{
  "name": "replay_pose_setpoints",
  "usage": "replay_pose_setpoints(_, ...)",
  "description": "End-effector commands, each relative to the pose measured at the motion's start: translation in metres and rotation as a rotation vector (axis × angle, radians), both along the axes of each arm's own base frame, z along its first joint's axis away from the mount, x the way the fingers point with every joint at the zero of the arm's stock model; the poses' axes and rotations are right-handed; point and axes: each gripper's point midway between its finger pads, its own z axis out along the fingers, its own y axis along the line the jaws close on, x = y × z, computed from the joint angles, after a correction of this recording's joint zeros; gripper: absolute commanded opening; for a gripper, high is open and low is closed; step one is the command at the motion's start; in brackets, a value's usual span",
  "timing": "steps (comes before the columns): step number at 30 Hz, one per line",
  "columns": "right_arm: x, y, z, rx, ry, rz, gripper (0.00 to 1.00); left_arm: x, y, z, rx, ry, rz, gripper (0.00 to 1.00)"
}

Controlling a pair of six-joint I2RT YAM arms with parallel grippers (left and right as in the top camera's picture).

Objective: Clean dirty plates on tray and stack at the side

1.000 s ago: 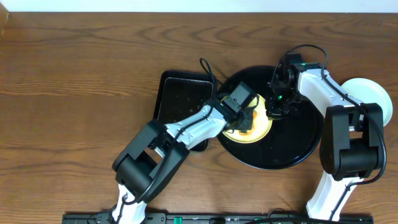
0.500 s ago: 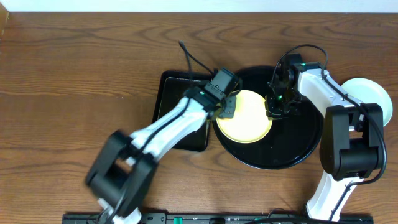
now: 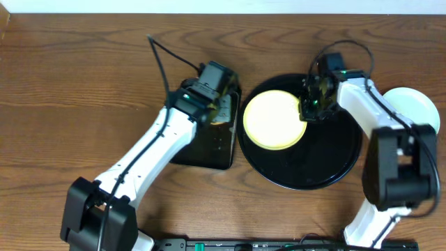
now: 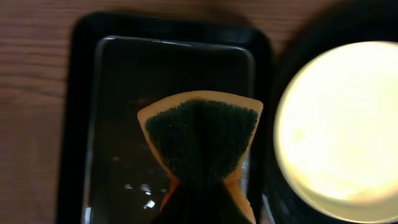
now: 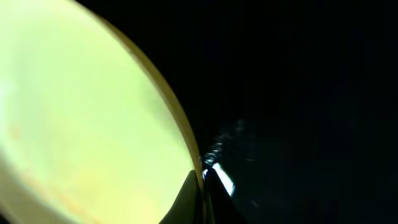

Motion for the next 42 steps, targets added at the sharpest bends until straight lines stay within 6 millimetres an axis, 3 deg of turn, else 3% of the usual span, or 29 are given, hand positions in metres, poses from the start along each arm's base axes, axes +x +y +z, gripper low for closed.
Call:
replay_pose_setpoints(1,0.012,-0.014,0.049,-0.102,-0.161,-0.004,0.01,0.007,0.018,-0.002,0.02,-0.002,0.048,0.08)
replay_pose_setpoints(6,0.014,-0.049,0.098,-0.318,-0.303,-0.043,0.01,0.009,0.03,-0.009,0.026,0.015,0.08,0.08)
replay_pose_setpoints(12,0.009,-0.072,0.153,-0.59,-0.446,-0.076,0.01,0.008,0.037,-0.015,0.033,0.028,0.095,0.08)
replay_pose_setpoints(20,0.0,-0.06,0.206,-0.888,-0.6,-0.098,0.01,0.004,0.029,-0.039,-0.076,0.063,0.023,0.08)
replay_pose_setpoints(25,-0.003,-0.05,0.225,-0.982,-0.668,-0.115,0.01,0.001,0.036,-0.059,-0.19,0.096,0.035,0.08)
replay_pose_setpoints(32,-0.002,-0.036,0.227,-0.97,-0.699,-0.098,0.01,-0.004,0.049,-0.086,-0.336,0.154,0.06,0.08)
replay_pose_setpoints(39,-0.002,-0.033,0.225,-0.951,-0.697,-0.087,0.01,-0.012,0.068,-0.129,-0.338,0.236,0.107,0.08)
replay_pose_setpoints(42,-0.001,-0.033,0.224,-0.948,-0.697,-0.087,0.01,-0.011,0.079,-0.137,-0.296,0.237,0.132,0.08)
